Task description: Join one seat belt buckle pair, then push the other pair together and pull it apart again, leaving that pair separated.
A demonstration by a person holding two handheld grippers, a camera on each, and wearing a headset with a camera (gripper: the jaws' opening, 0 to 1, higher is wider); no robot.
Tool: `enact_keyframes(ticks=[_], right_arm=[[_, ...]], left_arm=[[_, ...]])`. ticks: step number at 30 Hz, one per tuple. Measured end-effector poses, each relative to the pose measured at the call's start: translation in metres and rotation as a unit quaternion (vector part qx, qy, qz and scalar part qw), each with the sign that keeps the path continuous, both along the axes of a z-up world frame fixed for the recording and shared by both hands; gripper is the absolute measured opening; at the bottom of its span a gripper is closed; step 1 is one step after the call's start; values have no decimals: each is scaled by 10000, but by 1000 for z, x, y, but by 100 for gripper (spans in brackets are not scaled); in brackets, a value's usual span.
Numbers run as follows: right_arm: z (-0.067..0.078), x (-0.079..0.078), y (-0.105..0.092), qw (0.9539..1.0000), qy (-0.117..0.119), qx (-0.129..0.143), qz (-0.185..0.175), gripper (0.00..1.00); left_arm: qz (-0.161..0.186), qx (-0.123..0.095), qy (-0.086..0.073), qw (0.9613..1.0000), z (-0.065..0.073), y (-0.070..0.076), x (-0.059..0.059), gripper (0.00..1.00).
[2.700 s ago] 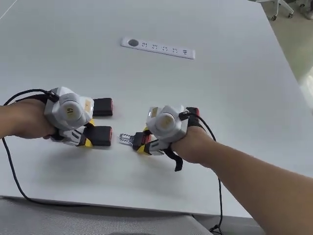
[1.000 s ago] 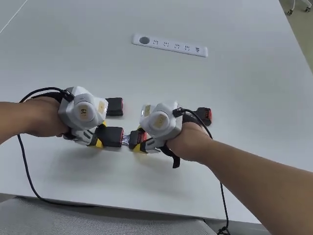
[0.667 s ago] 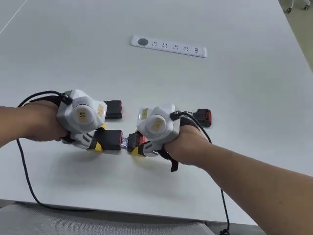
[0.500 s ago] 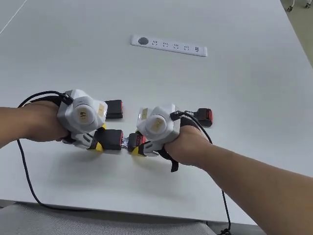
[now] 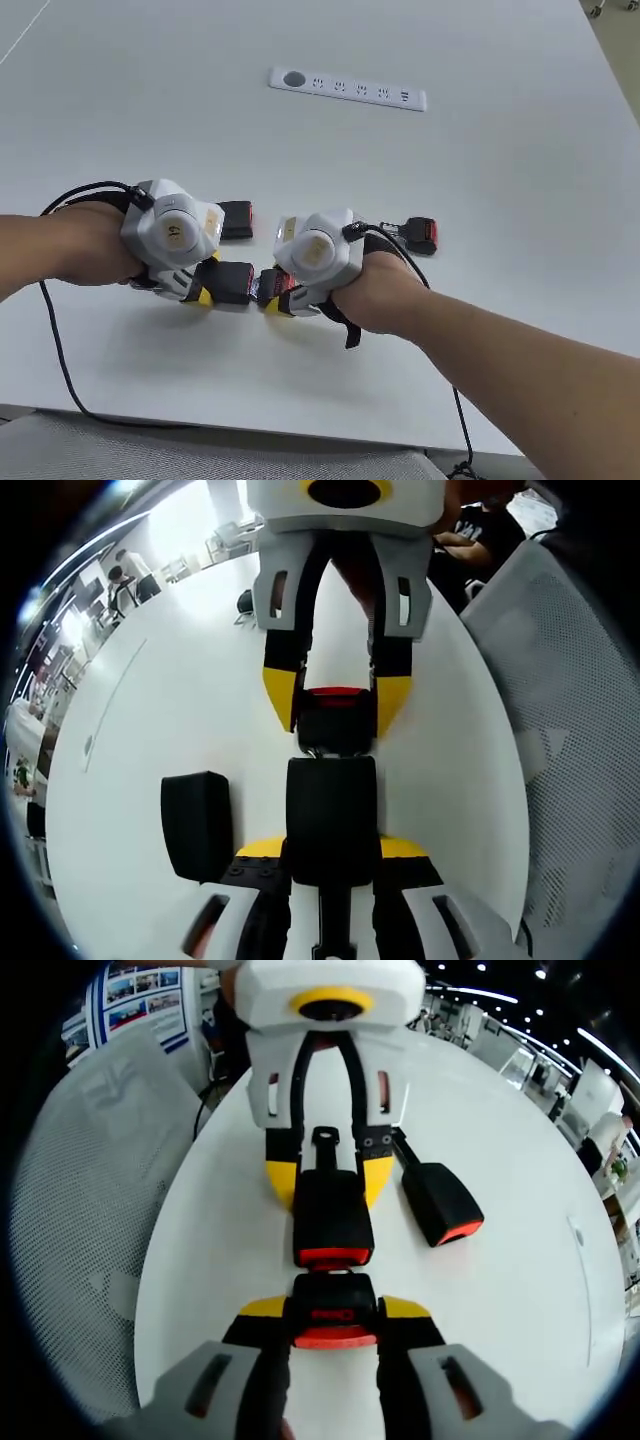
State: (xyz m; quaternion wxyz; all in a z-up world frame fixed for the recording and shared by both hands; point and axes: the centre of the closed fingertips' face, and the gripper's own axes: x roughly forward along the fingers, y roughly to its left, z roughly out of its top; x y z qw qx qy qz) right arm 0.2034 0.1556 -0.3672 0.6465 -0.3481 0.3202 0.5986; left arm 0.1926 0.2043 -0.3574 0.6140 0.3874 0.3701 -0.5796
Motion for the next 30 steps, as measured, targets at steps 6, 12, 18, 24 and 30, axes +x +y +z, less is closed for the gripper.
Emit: enact_keyframes(ticks=[6,12,18,24,30], right_arm=[[0,0,0,10000,21,63,-8,31],[1,-1,1,9999,35,128,0,31],[0,-1,-1,9999,4,73,81,31],[0,-1,-6,9995,-36,47,302,31],[1,-1,-7,9996,-19,83,286,31]], left_arm=[[6,-34,-15,10000,0,0,1,31],[-3,-47,-29,10000,-1,0,4,31],[76,-106,-6,9999,-1,3,4,31],[79,-148,39,9999,-1,2,3,31],[118,-189,30,9997,-1,3,0,30]])
